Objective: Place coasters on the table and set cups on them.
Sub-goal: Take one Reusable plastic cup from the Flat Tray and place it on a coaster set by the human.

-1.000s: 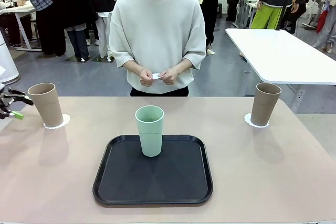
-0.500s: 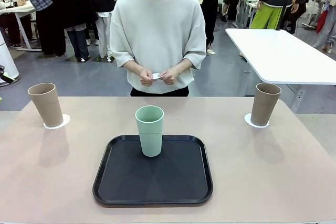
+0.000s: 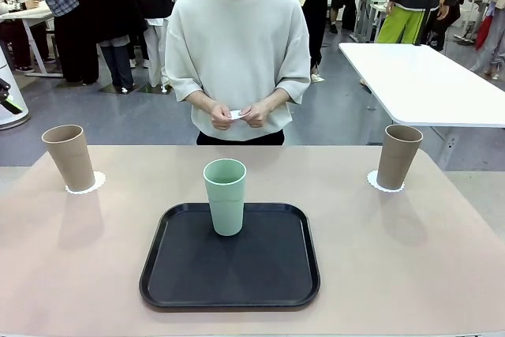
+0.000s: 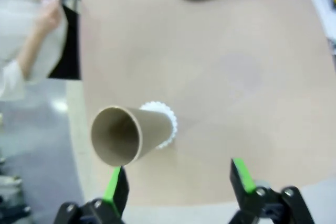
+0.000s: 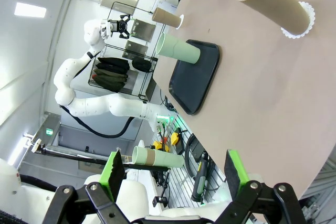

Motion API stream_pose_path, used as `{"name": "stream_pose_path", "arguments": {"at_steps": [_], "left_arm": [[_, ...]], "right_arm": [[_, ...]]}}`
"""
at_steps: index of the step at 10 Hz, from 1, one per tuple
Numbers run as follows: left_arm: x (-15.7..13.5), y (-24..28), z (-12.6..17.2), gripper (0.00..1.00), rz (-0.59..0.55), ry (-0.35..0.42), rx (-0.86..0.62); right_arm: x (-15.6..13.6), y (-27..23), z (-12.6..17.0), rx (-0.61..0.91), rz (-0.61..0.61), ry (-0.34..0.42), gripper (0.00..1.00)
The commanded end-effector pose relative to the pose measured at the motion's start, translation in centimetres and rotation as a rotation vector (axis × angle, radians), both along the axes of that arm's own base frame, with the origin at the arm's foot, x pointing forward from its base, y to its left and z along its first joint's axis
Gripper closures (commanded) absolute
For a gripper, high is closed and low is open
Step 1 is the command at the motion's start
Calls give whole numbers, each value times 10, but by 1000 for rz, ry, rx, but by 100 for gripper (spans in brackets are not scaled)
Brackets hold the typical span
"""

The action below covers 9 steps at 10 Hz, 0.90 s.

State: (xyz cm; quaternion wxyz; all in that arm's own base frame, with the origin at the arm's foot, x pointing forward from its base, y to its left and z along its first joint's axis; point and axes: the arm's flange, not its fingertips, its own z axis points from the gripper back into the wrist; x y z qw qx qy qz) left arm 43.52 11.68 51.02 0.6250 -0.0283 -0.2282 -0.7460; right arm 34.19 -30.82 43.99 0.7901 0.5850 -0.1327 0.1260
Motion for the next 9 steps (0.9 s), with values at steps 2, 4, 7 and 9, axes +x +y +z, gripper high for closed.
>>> {"name": "stream_pose_path", "arguments": {"at_steps": [2,4,7,9], "left_arm": [[-24,-27,7,0,90,215,153],[-23,-35,7,0,170,234,108],[-21,-24,2,0,92,177,152],[-21,-24,2,0,92,177,152]], "right_arm": [[-1,1,0,3,-9,-7,0],[-1,1,0,3,-9,-7,0],[-1,1,0,3,-9,-7,0],[-1,1,0,3,-9,-7,0]]}}
